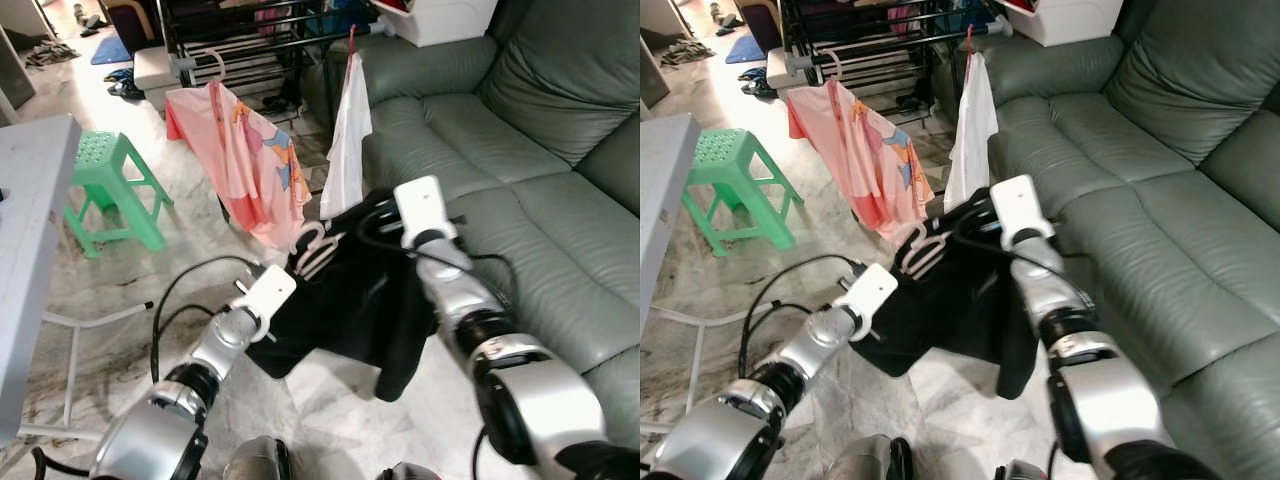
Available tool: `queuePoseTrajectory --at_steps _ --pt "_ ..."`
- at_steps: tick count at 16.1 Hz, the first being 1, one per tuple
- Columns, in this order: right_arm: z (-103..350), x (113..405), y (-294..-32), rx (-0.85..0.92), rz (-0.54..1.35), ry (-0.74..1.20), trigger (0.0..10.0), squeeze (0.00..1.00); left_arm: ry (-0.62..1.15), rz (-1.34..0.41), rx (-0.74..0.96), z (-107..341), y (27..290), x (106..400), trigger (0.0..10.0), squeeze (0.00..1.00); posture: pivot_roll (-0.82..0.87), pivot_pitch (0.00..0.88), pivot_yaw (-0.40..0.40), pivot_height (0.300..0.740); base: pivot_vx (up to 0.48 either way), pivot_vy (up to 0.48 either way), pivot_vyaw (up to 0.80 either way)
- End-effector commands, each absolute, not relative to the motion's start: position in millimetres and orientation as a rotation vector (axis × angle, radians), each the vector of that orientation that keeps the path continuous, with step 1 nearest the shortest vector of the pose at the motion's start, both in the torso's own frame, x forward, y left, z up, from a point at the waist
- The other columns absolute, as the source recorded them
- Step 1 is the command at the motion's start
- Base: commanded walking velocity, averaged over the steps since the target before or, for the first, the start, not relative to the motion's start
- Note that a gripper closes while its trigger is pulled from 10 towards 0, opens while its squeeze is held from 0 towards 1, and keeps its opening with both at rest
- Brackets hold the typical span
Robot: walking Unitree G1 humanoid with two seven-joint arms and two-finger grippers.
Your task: Hang hanger
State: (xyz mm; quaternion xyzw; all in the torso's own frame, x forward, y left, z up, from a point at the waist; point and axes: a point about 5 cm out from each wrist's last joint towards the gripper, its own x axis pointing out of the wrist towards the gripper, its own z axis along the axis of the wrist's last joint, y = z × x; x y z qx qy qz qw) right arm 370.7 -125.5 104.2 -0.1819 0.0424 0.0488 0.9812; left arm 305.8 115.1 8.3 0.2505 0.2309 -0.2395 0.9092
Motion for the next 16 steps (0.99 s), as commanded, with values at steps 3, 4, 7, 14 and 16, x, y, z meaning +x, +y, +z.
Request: queuePoseTrajectory --at_steps 3,4,7,14,16 --pt "101.2 363.6 -64.6 -0.342 0.378 0.111 10.0 0.0 0.469 -0.451 0.47 7.8 104.6 304.1 2.7 0.0 -0.02 0.0 0.045 0.74 0.0 0.0 0.0" --pt "87.3 354.4 -54.6 -0.353 0.479 0.177 10.0 0.0 0.483 -0.4 0.45 6.7 106.5 304.4 4.1 0.0 -0.02 0.0 0.043 0.74 0.0 0.0 0.0" --pt "66.2 333.7 -44.7 -0.292 0.638 0.223 10.0 0.0 0.552 -0.238 0.345 2.6 120.1 304.9 7.0 0.0 -0.03 0.0 0.034 0.74 0.0 0.0 0.0" --pt "28.3 301.1 -97.6 -0.398 0.606 0.273 10.0 1.0 0.584 -0.02 0.216 6.7 148.1 311.1 10.0 0.0 -0.05 0.0 0.042 0.74 0.0 0.0 0.0" --pt "27.7 286.2 -103.9 -0.492 0.601 0.154 10.0 1.0 0.588 -0.008 0.206 7.3 149.9 311.7 10.0 0.0 -0.05 0.0 0.044 0.74 0.0 0.0 0.0"
